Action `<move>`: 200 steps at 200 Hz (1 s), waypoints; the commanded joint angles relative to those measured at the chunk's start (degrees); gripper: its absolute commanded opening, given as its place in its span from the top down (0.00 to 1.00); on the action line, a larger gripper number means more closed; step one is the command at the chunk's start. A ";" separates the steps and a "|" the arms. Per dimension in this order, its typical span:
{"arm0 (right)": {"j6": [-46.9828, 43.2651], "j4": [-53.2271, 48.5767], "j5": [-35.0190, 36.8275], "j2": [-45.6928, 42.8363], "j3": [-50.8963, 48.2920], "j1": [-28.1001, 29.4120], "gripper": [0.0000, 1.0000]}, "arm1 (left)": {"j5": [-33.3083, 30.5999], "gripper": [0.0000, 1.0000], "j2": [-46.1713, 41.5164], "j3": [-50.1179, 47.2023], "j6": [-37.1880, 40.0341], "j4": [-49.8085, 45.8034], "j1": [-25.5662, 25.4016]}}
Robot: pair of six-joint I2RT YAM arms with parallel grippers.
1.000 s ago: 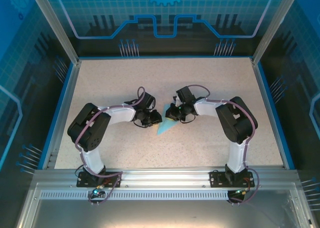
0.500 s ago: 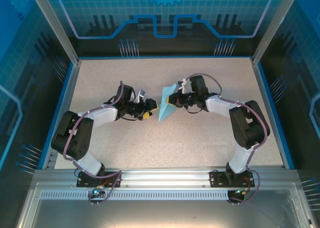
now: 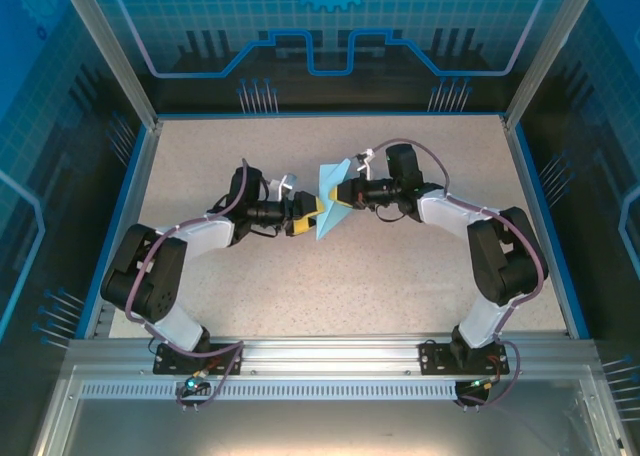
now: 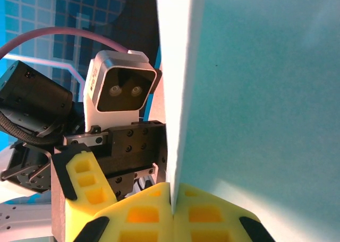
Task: Fold a paper plane with a square sheet of paper (pick it up from the middle)
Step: Turn over the paper at the center of the table.
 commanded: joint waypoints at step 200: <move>-0.51 -5.53 1.01 0.07 0.35 -1.56 0.76 | -5.71 0.93 -1.72 0.37 5.65 -2.41 -1.53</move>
